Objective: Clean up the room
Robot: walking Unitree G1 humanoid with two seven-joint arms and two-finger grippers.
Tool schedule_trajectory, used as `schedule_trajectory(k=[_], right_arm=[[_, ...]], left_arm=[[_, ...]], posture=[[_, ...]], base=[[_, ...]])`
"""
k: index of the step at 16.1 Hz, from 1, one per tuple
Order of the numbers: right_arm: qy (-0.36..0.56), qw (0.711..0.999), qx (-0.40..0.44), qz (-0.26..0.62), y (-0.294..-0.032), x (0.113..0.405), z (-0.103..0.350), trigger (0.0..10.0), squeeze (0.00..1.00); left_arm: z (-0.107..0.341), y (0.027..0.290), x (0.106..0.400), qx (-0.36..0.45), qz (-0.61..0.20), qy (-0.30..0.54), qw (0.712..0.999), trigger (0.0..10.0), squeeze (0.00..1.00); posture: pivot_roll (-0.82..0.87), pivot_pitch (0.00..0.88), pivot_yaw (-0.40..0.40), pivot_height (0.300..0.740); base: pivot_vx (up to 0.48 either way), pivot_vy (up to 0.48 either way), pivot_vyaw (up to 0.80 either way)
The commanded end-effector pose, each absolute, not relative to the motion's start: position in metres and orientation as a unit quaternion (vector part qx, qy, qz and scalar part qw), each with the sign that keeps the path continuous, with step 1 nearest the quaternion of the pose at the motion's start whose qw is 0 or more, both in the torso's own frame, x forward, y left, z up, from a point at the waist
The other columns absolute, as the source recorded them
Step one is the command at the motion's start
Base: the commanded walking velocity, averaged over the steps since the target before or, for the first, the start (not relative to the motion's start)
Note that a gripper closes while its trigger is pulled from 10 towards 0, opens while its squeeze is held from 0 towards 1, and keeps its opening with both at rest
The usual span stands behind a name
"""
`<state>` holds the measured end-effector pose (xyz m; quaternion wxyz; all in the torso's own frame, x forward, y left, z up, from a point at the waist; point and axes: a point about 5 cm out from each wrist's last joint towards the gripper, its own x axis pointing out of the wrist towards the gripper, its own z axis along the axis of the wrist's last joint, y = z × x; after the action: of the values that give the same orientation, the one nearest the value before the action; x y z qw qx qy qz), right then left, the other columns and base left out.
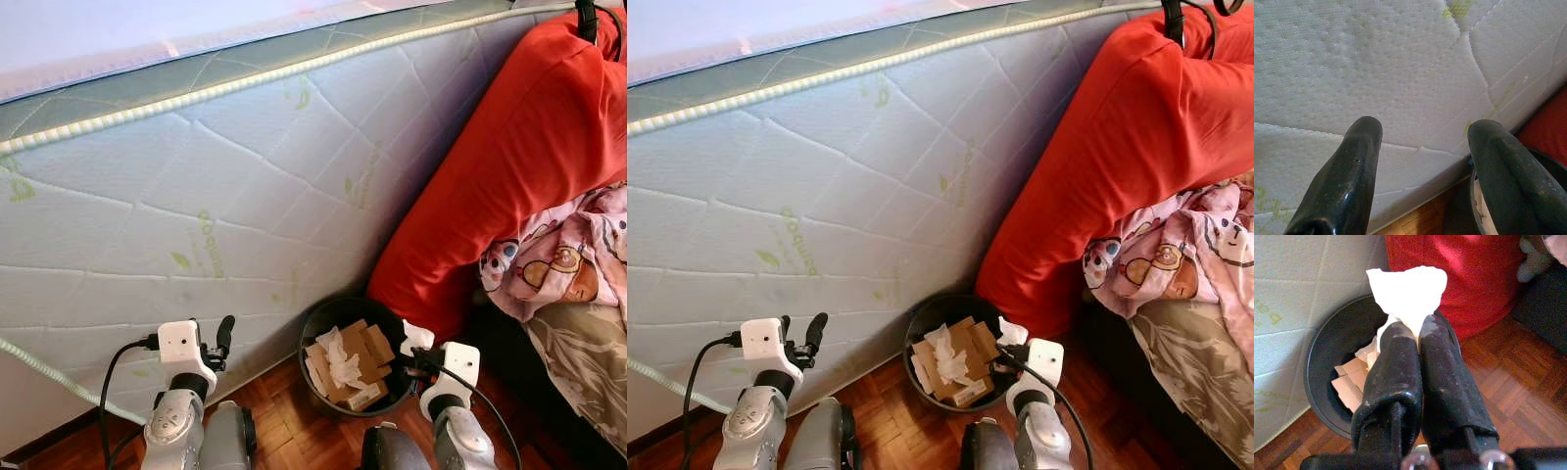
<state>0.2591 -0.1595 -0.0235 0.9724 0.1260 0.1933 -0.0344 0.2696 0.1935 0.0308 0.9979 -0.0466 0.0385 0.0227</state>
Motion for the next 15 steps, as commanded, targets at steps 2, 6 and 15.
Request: schedule_trajectory(k=[2,6,15], right_arm=[[0.197,0.971,0.131,-0.042,-0.162,0.260,-0.023,10.0,0.00],[0.199,0.971,0.130,-0.035,-0.161,0.262,-0.022,10.0,0.00],[0.229,0.968,0.099,0.024,-0.146,0.282,-0.013,10.0,0.00]], left_arm=[[0.025,0.193,0.267,-0.056,0.024,0.057,0.997,10.0,0.00],[0.024,0.193,0.267,-0.057,0.026,0.058,0.996,10.0,0.00],[0.026,0.196,0.265,-0.050,0.024,0.056,0.997,10.0,0.00]], posture=[[0.03,0.175,-0.077,0.638],[0.04,0.185,-0.077,0.638],[0.07,0.225,-0.077,0.638]], base=[[0.000,0.000,0.00],[0.000,0.000,0.00],[0.000,0.000,0.00]])
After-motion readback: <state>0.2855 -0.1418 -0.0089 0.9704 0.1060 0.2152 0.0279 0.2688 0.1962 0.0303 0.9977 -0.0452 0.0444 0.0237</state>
